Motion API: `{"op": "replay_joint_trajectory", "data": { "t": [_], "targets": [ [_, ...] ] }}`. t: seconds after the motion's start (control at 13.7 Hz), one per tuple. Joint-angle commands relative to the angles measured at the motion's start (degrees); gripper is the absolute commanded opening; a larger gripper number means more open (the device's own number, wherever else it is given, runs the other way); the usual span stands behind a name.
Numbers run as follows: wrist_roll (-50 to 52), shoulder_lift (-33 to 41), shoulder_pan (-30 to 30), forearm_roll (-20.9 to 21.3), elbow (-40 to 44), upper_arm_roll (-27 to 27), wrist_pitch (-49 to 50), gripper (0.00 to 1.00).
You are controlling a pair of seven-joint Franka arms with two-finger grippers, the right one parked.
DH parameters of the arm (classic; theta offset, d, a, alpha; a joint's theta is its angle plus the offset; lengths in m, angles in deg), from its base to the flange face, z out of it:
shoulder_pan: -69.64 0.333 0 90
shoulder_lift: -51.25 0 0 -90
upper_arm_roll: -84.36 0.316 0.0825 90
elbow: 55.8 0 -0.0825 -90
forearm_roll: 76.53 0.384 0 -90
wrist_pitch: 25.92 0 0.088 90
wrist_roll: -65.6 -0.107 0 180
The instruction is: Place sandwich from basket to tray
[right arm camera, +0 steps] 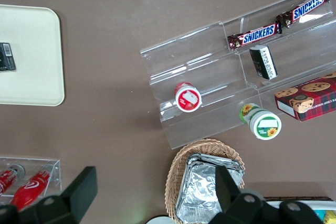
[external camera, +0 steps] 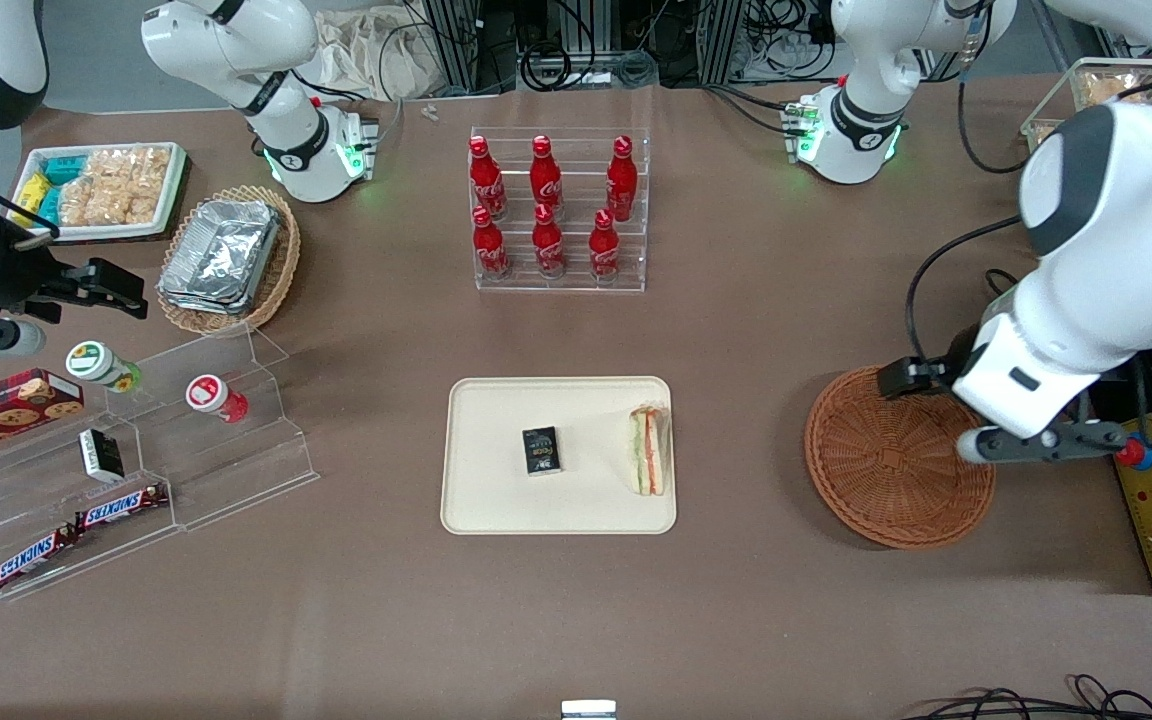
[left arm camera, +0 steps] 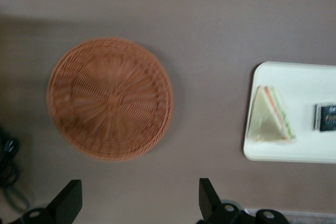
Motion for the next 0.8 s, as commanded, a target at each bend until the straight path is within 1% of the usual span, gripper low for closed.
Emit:
{"op": "replay_joint_trajectory", "data": {
  "t": [0.0,0.15,0.37,0.59,0.73],
  "targets": [
    [-1.29,4.79,3.68,-0.59,-2.66,-2.32,4.89,1.00],
    [-4.53,7.95,5.88,-0.42,-5.11,-2.68,6.74,1.00],
    [-6.04,13.05,6.50,-0.15,-10.03,-2.07,8.06,1.00],
    [-6.04,15.34,7.11,-0.06,-12.07,-1.98,8.06,1.00],
    [-6.04,16.40,7.30,1.16,-12.33,-2.06,8.06,1.00]
  ]
}}
